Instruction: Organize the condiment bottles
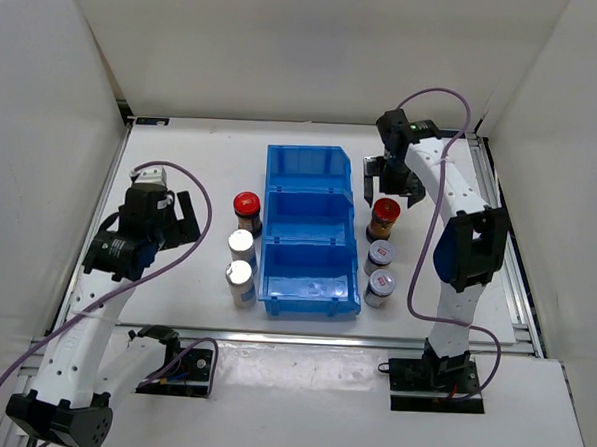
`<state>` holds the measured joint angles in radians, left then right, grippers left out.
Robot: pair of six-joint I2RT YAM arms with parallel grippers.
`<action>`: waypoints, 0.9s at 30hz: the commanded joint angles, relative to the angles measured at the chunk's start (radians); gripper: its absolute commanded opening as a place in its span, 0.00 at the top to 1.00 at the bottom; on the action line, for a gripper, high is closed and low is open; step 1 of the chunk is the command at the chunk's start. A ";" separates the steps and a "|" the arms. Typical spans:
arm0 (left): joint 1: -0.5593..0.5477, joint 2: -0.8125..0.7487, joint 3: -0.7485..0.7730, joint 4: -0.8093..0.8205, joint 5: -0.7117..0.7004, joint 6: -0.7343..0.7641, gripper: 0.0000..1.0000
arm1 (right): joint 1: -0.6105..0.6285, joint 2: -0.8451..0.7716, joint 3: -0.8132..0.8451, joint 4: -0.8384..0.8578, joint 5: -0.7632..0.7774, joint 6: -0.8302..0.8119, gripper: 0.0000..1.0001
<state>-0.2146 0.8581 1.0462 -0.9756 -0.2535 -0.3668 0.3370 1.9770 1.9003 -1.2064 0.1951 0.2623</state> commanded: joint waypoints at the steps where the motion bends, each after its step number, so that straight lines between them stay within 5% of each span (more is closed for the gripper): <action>1: -0.005 -0.030 -0.021 0.009 -0.023 -0.020 0.00 | 0.007 -0.006 -0.018 -0.015 -0.020 0.014 0.00; 12: -0.005 -0.041 -0.081 0.018 -0.013 -0.058 0.00 | 0.016 0.028 -0.061 0.007 -0.043 0.032 0.05; 14: -0.005 -0.050 -0.081 0.018 -0.013 -0.058 0.00 | 0.016 0.039 -0.040 0.007 -0.031 0.032 0.18; 20: -0.014 -0.059 -0.081 0.018 -0.013 -0.058 0.00 | 0.016 0.049 -0.011 0.016 0.004 0.032 0.35; 27: -0.034 -0.091 -0.081 0.018 -0.032 -0.049 0.00 | 0.016 -0.013 0.055 0.005 0.063 0.055 0.72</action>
<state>-0.2398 0.7929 0.9680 -0.9649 -0.2604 -0.4194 0.3504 2.0232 1.8668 -1.1999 0.2008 0.2993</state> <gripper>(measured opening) 0.998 0.724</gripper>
